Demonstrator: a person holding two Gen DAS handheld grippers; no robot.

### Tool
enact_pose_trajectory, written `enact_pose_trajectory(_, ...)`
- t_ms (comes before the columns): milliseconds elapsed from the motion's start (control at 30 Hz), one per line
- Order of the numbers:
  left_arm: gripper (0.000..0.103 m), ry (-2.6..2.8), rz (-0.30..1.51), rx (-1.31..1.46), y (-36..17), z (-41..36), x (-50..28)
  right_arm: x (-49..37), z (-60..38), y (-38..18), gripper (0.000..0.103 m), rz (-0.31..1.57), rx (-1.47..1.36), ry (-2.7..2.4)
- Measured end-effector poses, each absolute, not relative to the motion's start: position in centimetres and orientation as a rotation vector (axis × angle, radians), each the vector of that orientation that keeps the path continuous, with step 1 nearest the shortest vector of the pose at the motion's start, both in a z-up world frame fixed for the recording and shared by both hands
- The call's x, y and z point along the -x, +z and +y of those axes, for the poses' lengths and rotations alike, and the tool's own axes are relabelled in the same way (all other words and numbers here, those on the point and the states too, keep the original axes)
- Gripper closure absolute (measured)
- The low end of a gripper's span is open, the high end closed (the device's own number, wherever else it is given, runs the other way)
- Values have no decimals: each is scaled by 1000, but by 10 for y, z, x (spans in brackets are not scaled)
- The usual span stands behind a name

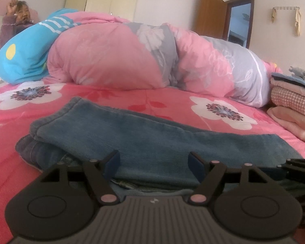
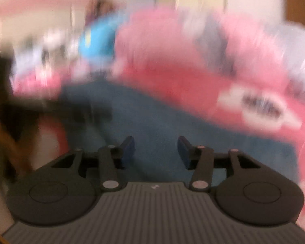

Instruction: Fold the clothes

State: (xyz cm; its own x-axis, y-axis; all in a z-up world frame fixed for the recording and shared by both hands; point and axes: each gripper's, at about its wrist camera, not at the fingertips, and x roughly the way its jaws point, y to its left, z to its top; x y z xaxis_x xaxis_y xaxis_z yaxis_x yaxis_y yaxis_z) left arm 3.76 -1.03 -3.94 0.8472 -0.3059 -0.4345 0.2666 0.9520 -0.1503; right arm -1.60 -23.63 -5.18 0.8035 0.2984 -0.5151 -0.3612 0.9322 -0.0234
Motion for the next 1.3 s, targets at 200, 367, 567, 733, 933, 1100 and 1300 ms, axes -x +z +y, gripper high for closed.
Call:
enact_pose_trajectory(200,14,-236,371,127,-18,4,-34,18,-243,-55,54,509,80,367)
enact_pose_trajectory(367,9,-161,444,86,-32,7,-51,18,-247,-56,53,515,55,374)
enact_pose_trajectory(567,9,-180,429,102,-36,12,-49,18,-238,-30,52,439,62,348)
enact_pose_trajectory(733,9,-171,435,78,-36,7,-49,12,-226,-17,50,379,78,298)
enact_pose_trajectory(933,8,-168,439,71,-36,6,-49,-4,-234,-48,44,503,18,298)
enact_pose_trajectory(1100,8,-142,445,38,-29,1,-48,-7,-232,-59,43,537,19,291)
enact_pose_trajectory(1300,8,-149,370,-13,4,-14,-39,-8,-234,-60,43,535,9,296)
